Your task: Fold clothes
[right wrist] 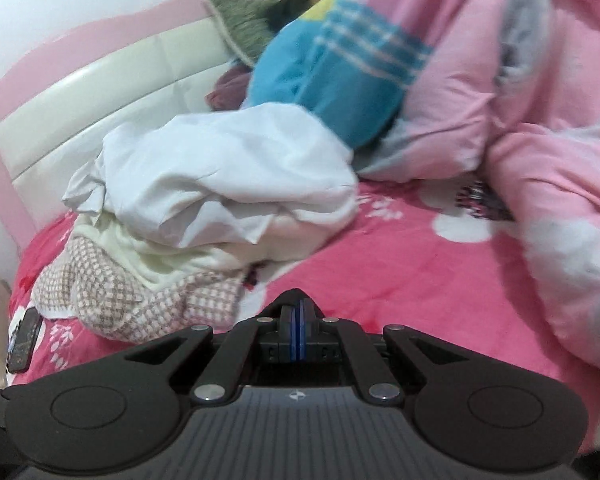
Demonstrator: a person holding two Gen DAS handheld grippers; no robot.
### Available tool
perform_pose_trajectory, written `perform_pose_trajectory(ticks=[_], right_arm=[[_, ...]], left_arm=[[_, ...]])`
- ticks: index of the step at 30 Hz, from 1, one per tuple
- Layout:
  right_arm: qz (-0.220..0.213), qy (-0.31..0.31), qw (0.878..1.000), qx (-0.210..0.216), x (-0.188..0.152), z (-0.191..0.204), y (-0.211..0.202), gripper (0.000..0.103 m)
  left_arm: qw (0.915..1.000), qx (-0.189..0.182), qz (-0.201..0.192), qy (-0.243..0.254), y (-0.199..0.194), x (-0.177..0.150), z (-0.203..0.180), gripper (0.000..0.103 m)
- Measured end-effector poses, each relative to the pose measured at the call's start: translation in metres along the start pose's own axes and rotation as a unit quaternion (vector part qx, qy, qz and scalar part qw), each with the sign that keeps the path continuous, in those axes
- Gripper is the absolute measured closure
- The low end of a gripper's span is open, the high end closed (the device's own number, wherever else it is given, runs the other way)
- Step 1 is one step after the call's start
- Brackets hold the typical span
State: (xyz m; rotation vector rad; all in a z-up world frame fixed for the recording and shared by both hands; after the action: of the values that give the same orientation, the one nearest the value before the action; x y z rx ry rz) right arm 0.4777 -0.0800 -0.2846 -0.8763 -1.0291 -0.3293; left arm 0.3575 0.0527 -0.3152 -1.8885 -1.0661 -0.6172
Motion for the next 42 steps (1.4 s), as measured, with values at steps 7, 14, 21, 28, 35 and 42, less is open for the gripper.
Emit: perform_pose_trajectory(ticks=[7, 14, 21, 28, 35, 42], right_arm=[[0.039, -0.025, 0.999, 0.024, -0.02, 0.017, 0.062, 0.102], [0.074, -0.016, 0.996, 0.044, -0.044, 0.025, 0.112, 0.101], [0.16, 0.113, 0.979, 0.051, -0.06, 0.003, 0.149, 0.078], [0.136, 0.2, 0.967, 0.075, -0.045, -0.005, 0.126, 0.048], [0.043, 0.254, 0.964, 0.061, -0.028, -0.019, 0.091, 0.049], [0.042, 0.209, 0.977, 0.023, -0.03, -0.01, 0.05, 0.056]], left_arm=[[0.9955, 0.066, -0.008, -0.067, -0.003, 0.0, 0.056, 0.101], [0.9837, 0.106, -0.007, -0.145, -0.003, -0.011, 0.1, 0.101], [0.9554, 0.116, -0.007, -0.271, -0.013, -0.029, 0.137, 0.099], [0.9698, 0.112, 0.008, -0.217, -0.007, -0.019, 0.131, 0.076], [0.9681, 0.131, -0.002, -0.214, 0.0, -0.015, 0.139, 0.092], [0.9586, 0.139, -0.021, -0.248, -0.011, -0.015, 0.154, 0.094]])
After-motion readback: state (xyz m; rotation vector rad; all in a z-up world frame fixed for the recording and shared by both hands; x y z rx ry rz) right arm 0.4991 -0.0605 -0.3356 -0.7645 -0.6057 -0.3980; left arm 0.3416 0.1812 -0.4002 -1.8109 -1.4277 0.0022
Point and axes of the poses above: each gripper's, at about its wrist camera, not at the fingertips, and y roughly the way its jaws point, z to its left, x to its top, the point moved 2 cm from there along y, roughly the way its jaws point, and after that the axes turned 11 degrees about -z, right-handed, at the moved point
